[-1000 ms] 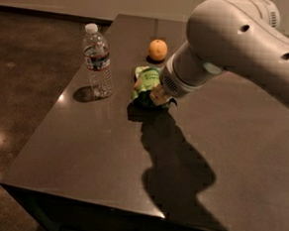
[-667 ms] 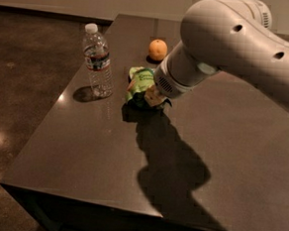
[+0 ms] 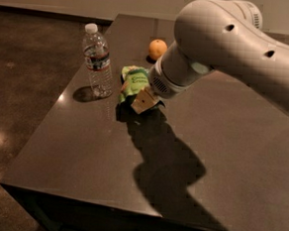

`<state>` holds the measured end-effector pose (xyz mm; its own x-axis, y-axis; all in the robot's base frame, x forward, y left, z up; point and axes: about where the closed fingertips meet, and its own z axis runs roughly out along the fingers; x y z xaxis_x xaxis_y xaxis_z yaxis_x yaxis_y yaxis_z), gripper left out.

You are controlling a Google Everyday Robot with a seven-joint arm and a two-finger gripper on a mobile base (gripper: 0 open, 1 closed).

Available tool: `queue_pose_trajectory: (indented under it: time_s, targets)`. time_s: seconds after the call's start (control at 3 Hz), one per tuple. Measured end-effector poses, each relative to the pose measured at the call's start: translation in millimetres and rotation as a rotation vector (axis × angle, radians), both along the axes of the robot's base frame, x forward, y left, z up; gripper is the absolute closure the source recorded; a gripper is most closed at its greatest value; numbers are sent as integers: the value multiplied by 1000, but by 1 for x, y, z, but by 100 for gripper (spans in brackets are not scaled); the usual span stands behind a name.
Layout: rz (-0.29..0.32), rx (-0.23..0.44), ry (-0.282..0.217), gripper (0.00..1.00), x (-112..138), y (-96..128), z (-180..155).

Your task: Move green rice chip bag near water bottle

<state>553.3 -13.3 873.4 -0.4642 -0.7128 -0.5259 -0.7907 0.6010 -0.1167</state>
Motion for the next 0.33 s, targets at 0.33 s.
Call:
queue_pose_trajectory:
  time_s: [0.33]
  targets:
    - [2, -1, -1, 0, -1, 1, 0]
